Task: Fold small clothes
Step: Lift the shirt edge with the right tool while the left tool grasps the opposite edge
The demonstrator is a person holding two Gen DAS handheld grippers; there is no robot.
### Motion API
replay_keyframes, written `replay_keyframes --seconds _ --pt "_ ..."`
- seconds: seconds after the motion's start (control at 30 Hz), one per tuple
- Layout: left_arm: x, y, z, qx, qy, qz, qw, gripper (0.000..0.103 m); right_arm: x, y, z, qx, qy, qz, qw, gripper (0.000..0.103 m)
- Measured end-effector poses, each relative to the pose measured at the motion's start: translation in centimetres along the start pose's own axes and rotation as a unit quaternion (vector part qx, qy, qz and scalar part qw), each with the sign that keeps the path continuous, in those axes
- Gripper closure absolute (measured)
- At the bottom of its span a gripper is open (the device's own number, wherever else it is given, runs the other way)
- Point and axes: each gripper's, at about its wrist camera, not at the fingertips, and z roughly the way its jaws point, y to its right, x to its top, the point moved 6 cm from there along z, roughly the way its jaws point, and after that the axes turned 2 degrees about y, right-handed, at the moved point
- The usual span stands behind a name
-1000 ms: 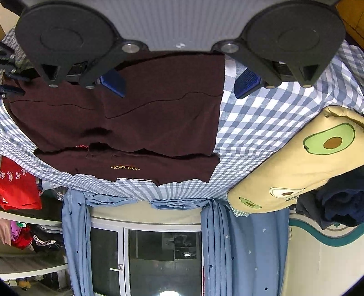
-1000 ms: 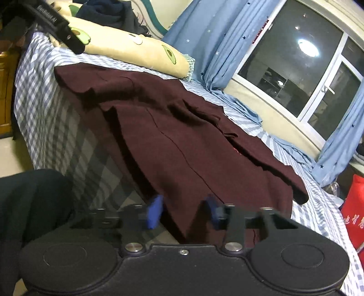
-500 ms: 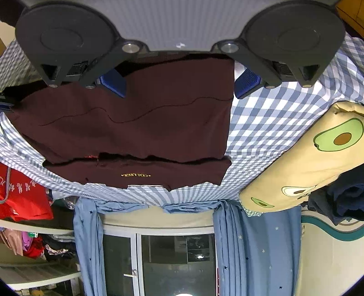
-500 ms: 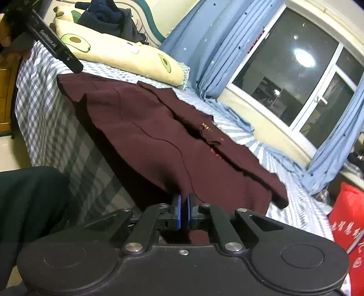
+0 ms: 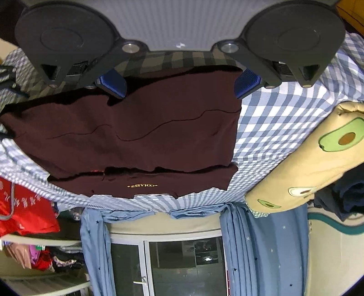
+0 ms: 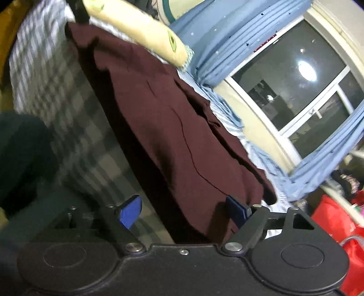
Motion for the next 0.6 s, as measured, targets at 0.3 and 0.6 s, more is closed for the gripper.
replay_keyframes --seconds 0.3,0.6 --pt "-1.0 2.1 0.5 0.047 0.025 0.108 0.9927 0.001 -0.9 0.8 0.1 -0.056 0.009 -0.029 0.998 0.049" --pt "-2.7 5.7 2.6 0.056 0.024 0.219 0.9737 0.001 3.3 6.2 -2.7 -0.066 0.066 0.077 0.993 0.092"
